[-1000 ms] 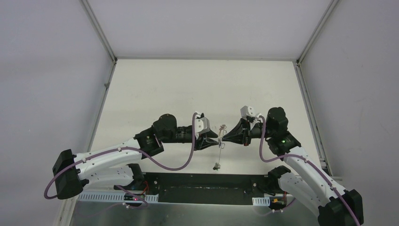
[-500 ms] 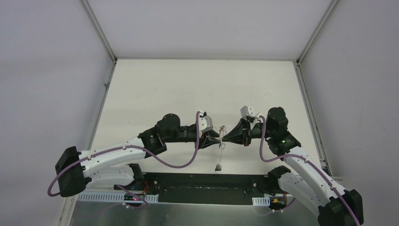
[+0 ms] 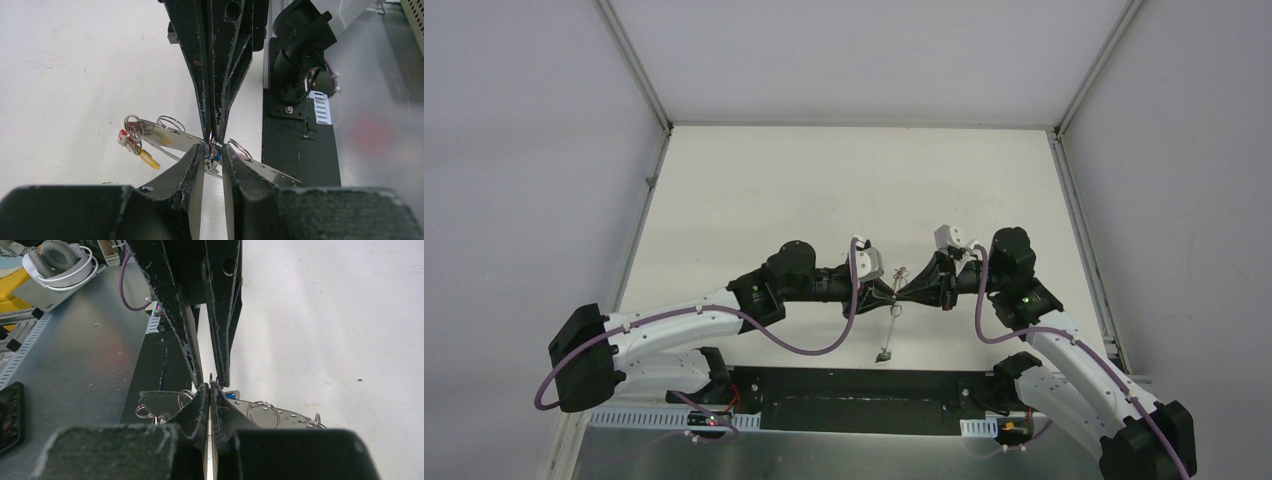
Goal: Put the keys on the keyring
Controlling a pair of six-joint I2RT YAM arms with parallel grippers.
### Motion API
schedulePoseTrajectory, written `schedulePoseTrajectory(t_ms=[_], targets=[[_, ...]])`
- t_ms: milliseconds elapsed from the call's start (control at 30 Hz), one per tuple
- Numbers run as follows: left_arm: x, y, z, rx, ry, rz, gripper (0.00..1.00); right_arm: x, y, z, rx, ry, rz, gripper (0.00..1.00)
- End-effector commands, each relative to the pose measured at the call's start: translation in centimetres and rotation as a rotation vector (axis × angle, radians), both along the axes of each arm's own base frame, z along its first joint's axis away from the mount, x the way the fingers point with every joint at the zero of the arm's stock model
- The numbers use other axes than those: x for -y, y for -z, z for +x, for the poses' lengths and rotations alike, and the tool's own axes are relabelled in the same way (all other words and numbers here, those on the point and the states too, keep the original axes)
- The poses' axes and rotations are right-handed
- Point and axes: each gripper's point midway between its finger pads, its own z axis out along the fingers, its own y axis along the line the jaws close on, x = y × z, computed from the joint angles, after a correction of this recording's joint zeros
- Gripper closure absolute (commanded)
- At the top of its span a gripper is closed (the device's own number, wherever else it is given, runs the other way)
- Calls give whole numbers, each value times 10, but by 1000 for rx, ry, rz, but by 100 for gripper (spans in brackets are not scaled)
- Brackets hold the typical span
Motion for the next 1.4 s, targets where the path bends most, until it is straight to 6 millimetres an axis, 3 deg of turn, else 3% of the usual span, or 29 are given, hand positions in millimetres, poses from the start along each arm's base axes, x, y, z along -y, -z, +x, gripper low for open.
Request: schedulePoseTrajectory(t_ms=[0,267,333,600,700,767,1000,1233,1367], targets=[[5,-21,6,52,-5,-71,81,-3,-19,0,73,-26,43,100],[6,-17,5,53,5,-55,92,-3,-19,0,70,-17,42,100],[5,-17,5,56,4,-50,100,-3,-19,1,71,-14,41,100],[2,-12,7,48,-12,-18,100,-3,-19,1,75,-16,43,100],[1,-9,10,39,-32,0,82,-3,-19,0,72,-16,42,100],[1,-7,12,39,-40,13,75,-3,-19,1,72,-15,42,100],[1,-11,13,52,-41,9,77,-3,-18,1,68,-12,40,100],[5,-21,9,58,-11,-14,71,-3,-17,2,66,-12,39,100],[8,-20,8,56,4,-14,77,-3,-17,2,63,-12,37,100]])
